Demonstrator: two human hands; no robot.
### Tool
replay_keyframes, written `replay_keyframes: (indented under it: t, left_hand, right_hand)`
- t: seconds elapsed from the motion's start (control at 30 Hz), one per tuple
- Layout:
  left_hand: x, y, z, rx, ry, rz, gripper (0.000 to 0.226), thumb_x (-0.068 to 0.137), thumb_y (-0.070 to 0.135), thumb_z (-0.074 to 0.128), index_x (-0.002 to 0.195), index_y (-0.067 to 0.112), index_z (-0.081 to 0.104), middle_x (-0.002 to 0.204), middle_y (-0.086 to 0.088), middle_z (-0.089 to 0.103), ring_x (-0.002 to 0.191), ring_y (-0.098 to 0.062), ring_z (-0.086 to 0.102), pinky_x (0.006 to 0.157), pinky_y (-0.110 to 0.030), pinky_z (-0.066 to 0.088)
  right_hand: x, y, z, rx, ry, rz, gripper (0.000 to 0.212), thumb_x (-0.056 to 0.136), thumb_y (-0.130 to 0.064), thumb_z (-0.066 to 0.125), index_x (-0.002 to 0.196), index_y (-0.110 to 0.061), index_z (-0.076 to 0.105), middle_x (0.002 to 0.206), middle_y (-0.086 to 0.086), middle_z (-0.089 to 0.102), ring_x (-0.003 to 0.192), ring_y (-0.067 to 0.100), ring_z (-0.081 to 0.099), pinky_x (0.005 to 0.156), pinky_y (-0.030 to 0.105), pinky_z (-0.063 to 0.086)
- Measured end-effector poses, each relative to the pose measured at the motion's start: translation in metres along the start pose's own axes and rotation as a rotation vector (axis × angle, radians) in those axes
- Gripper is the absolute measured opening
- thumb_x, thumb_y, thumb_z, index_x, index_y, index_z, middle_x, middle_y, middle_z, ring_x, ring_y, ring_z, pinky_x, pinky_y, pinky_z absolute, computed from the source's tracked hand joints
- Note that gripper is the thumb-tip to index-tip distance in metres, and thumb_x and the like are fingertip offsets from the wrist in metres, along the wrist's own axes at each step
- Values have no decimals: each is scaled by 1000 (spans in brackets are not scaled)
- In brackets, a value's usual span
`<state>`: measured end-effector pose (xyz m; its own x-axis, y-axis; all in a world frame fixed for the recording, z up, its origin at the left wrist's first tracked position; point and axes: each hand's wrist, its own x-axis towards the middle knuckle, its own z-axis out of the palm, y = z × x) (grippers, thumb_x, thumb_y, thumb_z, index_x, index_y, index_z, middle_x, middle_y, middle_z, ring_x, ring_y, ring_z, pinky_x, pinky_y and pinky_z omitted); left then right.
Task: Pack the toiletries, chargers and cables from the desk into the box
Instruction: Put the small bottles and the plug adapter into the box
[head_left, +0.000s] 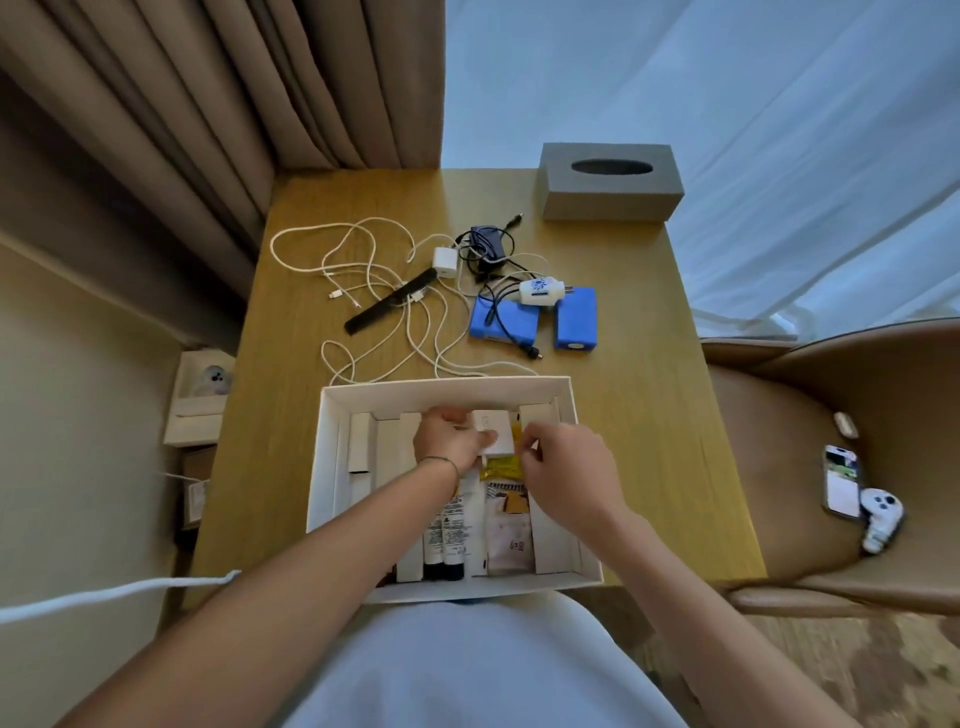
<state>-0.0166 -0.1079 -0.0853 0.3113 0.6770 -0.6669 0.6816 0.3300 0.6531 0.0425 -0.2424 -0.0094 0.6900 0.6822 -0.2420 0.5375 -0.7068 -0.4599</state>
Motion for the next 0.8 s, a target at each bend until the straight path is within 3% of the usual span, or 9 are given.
replay_keyframes:
  t: [0.07, 0.17, 0.2, 0.3, 0.5, 0.67, 0.8]
  left_hand:
    - [-1, 2, 5, 65, 43, 23, 41, 67, 25, 92, 99, 13, 70, 98, 0, 72, 91, -21, 70, 83, -32, 58]
    - [-3, 6, 14, 43, 90, 56, 34, 68, 24, 91, 92, 11, 70, 79, 5, 67, 64, -11, 67, 54, -14, 48]
    - [-3, 6, 17, 47, 103, 61, 32, 69, 24, 91, 91, 11, 70, 76, 6, 66, 63, -12, 67, 54, -14, 48]
    - [-2, 4, 22, 157, 109, 47, 23, 74, 31, 86, 83, 16, 71, 78, 4, 70, 79, -21, 68, 76, -30, 55]
    - [-3, 8, 11, 290, -19, 114, 10, 83, 27, 77, 81, 21, 69, 90, 3, 72, 90, -21, 66, 81, -30, 50]
    - [-31, 11, -19, 477, 22, 454, 13, 89, 26, 63, 79, 34, 62, 81, 16, 67, 73, -9, 63, 61, -27, 51]
    - [-52, 26, -36, 450, 46, 739, 9, 88, 26, 62, 83, 34, 63, 78, 17, 64, 69, -1, 61, 60, -31, 56]
  right_hand:
    - [3, -1, -3, 38, 21, 9, 22, 89, -15, 52, 86, -19, 74, 72, -5, 70, 60, 13, 61, 57, 33, 57]
    - [6, -1, -6, 74, 33, 16, 21, 89, -14, 53, 88, -18, 74, 73, -3, 71, 54, 12, 56, 54, 33, 55]
    - [7, 0, -7, 86, 36, 18, 21, 89, -13, 54, 89, -17, 74, 73, -3, 71, 53, 11, 54, 53, 32, 54]
    - [9, 2, -10, 109, 44, 8, 20, 89, -12, 56, 91, -17, 75, 73, -4, 70, 53, 9, 55, 56, 33, 56]
    - [17, 4, -22, 159, 69, -6, 19, 90, -12, 59, 94, -22, 76, 72, -13, 66, 58, 5, 61, 59, 31, 58]
    - [46, 4, -43, 208, 135, -39, 18, 90, -13, 61, 91, -24, 75, 59, -17, 56, 52, 2, 51, 51, 21, 43]
    - [88, 7, -54, 194, 173, -52, 20, 89, -12, 58, 87, -22, 75, 51, -15, 52, 44, 4, 47, 46, 19, 33]
